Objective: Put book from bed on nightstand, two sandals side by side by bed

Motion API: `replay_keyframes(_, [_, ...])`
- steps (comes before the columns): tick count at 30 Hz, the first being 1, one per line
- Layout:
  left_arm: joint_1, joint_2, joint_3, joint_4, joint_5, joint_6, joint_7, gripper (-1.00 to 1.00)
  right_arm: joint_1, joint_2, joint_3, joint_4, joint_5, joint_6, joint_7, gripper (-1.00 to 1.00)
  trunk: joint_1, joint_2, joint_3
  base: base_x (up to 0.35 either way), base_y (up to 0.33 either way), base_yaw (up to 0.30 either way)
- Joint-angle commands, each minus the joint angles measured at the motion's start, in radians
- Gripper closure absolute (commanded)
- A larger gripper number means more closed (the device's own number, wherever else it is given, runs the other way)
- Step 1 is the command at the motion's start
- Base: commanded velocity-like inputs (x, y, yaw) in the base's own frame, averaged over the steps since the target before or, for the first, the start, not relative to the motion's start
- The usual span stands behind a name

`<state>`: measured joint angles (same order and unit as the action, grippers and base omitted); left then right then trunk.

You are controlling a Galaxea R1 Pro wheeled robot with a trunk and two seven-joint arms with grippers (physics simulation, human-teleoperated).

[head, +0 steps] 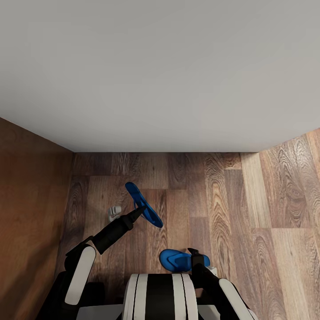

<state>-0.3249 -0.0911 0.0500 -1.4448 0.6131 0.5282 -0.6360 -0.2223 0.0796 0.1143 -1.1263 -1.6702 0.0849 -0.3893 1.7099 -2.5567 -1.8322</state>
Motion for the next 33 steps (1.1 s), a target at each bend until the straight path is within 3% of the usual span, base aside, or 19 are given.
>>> replay_keyframes(1, [0.0, -0.001, 0.002, 0.0, 0.005, 0.008, -0.002, 1.0, 0.0, 0.0, -0.001, -0.001, -0.003, 0.002, -0.005, -1.0, 0.0, 0.0, 0.0, 0.0, 0.0, 0.0])
replay_keyframes(33, [0.0, -0.001, 0.002, 0.001, 0.005, 0.009, -0.002, 1.0, 0.0, -0.001, 0.001, -0.001, -0.004, 0.003, -0.005, -1.0, 0.0, 0.0, 0.0, 0.0, 0.02, 0.0])
